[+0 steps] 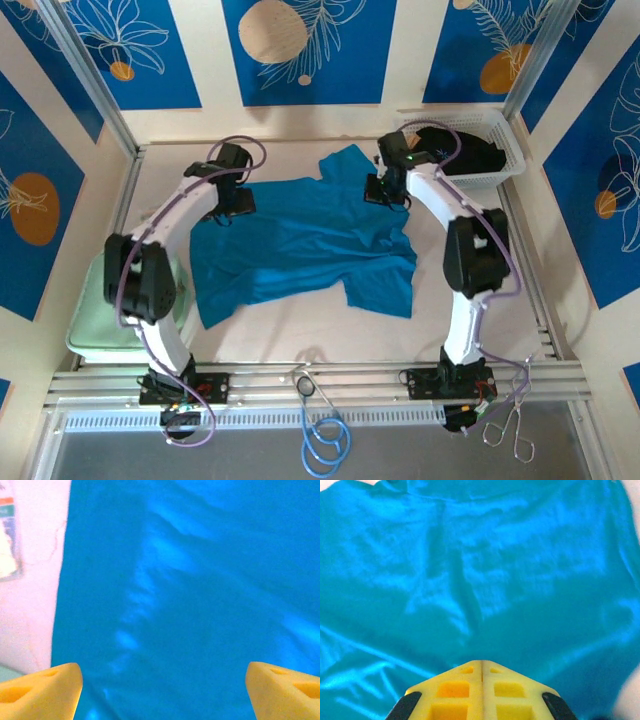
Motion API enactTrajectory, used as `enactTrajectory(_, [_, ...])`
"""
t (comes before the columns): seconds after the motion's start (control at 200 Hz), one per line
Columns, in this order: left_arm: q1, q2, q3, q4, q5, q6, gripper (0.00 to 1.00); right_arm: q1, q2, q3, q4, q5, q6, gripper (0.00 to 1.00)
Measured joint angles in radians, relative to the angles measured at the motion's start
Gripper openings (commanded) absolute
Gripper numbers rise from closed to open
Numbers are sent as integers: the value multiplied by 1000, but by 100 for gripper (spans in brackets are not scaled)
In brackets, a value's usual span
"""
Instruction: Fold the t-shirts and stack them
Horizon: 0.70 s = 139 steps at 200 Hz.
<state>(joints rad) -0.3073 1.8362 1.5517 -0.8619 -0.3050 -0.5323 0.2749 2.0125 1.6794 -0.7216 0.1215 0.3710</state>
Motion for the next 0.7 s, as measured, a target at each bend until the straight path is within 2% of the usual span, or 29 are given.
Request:
enactTrajectory(0.175, [13,190,79,19,10,0,83,-6,247,232,-60,-15,-51,0])
enactTrajectory(0.3, [16,282,155,31,13,-1,83,-13,347,344,-98,-22,-57,0])
enactTrajectory(0.445, [16,387,249,38,21,0,83,-16,382,354,-129,-21,-49,0])
enactTrajectory(0.575, [15,409,227,50,39,-4,83,-20,380,328,-122,-21,-27,0])
enactTrajectory(0.695, [9,385,184,84,46,-7,83,-21,322,227,-82,-21,-3,0])
